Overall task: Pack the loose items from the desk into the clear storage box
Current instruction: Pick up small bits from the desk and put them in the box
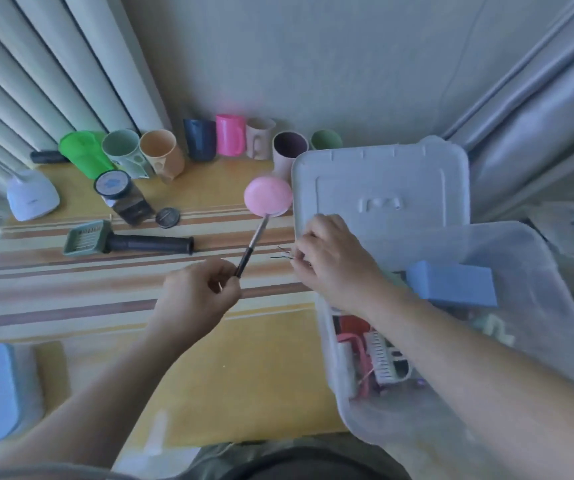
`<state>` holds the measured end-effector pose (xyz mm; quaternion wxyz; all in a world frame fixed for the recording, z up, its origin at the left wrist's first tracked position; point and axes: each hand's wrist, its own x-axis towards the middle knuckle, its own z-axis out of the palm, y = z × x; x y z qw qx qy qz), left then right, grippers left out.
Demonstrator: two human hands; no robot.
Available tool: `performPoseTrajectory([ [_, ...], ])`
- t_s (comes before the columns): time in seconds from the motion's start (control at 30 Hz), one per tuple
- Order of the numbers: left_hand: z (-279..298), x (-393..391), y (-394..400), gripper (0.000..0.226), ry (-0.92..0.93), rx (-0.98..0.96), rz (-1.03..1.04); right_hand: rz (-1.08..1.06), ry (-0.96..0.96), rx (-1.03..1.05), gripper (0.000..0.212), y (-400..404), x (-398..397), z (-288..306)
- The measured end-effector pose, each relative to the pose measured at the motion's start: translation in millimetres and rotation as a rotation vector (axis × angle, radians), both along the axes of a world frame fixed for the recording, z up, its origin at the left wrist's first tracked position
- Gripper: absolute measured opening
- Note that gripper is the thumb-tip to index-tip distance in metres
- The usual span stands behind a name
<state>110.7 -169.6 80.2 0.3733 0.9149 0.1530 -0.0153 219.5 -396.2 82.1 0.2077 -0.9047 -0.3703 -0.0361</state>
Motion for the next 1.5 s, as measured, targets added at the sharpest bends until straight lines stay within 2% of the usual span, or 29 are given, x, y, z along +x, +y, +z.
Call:
performPoseTrajectory([
  [0.1, 6, 23, -66, 0.007, -0.185, 0.11, -0.221, -0.123, 0.058, -0.159, 0.009, -103, -5, -12],
  [0.2, -5, 41, -126, 0.014, -0.249, 0.319, -0.494, -0.14, 0.301, -0.404, 0.013, -178, -23, -34],
  [0.27, -13, 50, -159, 0.019, -0.208, 0.46, -0.618, -0.065, 0.476, -0.564, 0.019, -201, -36, -40],
  [0.37, -19, 56, -196, 0.027, -0.103, 0.611, -0.747, 0.079, 0.601, -0.66, 0.022, -204, -60, -44],
  [0.5, -20, 55, -227, 0.031, 0.105, 0.769, -0.809, 0.097, 0.701, -0.536, 0.014, -206, -72, -56],
  [0.63, -22, 55, -239, 0.032, 0.168, 0.797, -0.777, -0.069, 0.65, -0.306, 0.016, -230, -55, -51],
  [0.7, -25, 61, -246, 0.03, 0.196, 0.804, -0.733, -0.174, 0.601, -0.23, 0.01, -247, -47, -46],
  [0.87, -43, 77, -260, 0.024, 0.213, 0.85, -0.609, -0.279, 0.572, -0.184, 0.009, -269, -38, -48],
  [0.97, -55, 78, -259, 0.024, 0.266, 0.874, -0.61, -0.319, 0.478, -0.132, 0.007, -265, -35, -56],
  [1.03, -59, 76, -257, 0.025, 0.28, 0.868, -0.622, -0.326, 0.421, -0.112, 0.015, -256, -32, -60],
  [1.13, -55, 70, -247, 0.028, 0.205, 0.784, -0.593, -0.3, 0.361, -0.068, 0.026, -236, -25, -60],
  [1.23, -38, 63, -223, 0.029, -0.01, 0.577, -0.506, -0.25, 0.279, -0.006, 0.027, -203, -16, -53],
  [1.33, -25, 55, -185, 0.028, -0.222, 0.422, -0.327, -0.197, 0.199, 0.078, 0.026, -157, -3, -41],
  [1.43, -30, 47, -124, 0.027, -0.261, 0.302, -0.076, -0.132, 0.118, 0.158, 0.02, -96, 10, -30],
  [1.5, -46, 40, -73, 0.026, -0.198, 0.299, 0.056, -0.076, 0.084, 0.19, 0.019, -47, 16, -28],
])
